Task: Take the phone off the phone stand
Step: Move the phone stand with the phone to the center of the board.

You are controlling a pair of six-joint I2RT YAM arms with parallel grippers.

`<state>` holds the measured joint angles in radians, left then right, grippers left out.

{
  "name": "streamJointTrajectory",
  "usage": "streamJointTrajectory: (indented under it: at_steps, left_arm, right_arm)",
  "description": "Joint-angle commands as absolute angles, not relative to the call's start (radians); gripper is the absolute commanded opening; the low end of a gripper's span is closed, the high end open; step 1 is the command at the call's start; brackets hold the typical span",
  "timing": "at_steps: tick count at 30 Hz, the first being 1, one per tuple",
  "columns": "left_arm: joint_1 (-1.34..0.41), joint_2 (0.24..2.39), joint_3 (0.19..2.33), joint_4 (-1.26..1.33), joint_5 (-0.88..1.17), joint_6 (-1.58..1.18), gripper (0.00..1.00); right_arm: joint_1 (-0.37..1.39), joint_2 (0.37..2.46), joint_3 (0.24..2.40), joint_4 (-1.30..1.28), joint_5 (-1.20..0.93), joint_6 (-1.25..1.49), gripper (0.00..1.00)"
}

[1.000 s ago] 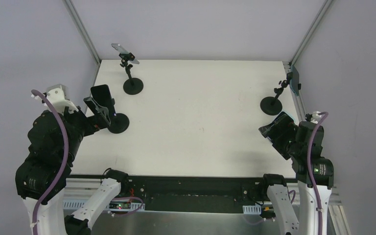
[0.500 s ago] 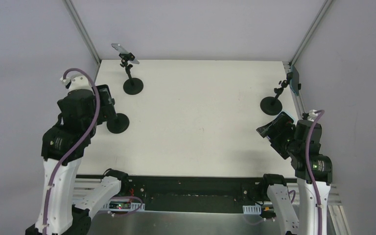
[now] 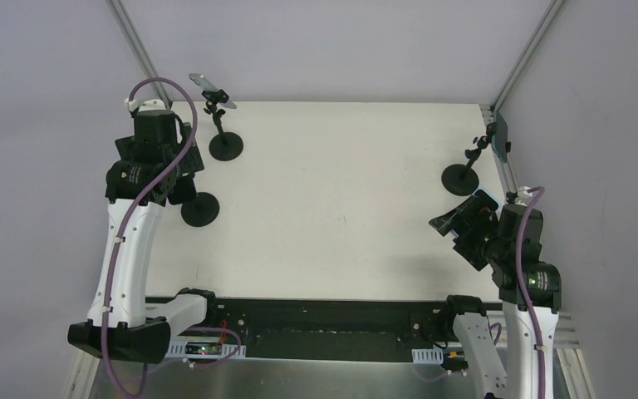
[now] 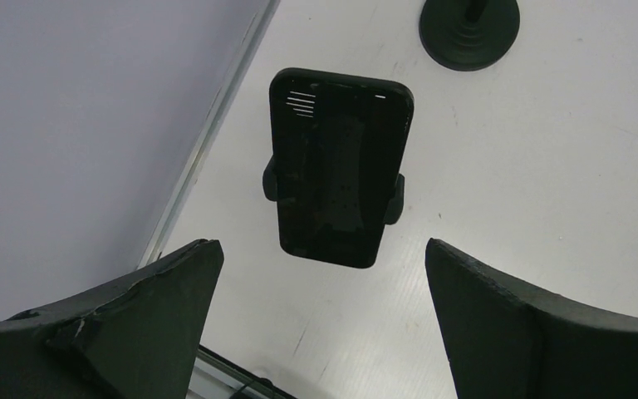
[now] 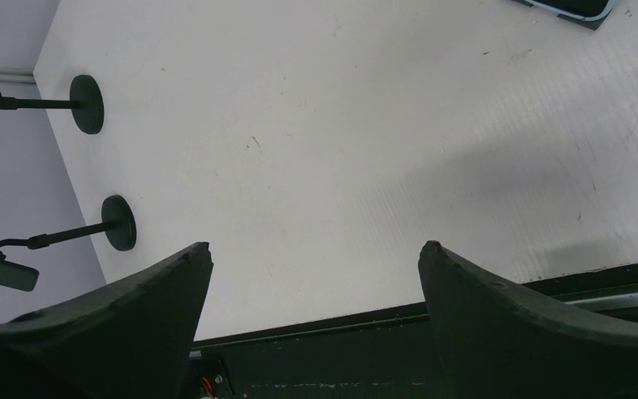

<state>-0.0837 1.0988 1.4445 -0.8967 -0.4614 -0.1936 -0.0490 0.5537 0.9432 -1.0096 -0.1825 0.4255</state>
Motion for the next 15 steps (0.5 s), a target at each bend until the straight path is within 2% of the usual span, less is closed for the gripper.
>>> streamJointTrajectory:
  at_steps: [1, 6, 15]
  left_arm:
    - [-0.031, 1.133, 1.481, -0.814, -0.392, -0.146, 0.99]
    - [0.026, 1.171, 1.473, -0.756, -0.314, -0.134, 0.99]
    - [0.054, 1.238, 1.443, -0.686, -0.315, -0.080, 0.99]
  right_arm:
    - [-0.054, 0.568, 0.934, -0.977, -0.234, 0.416, 0.99]
    - [-0.052, 0.580, 0.921, -0.968, -0.250, 0.417, 0.99]
    - [-0.049, 0.596, 0.919, -0.963, -0.256, 0.414, 0.99]
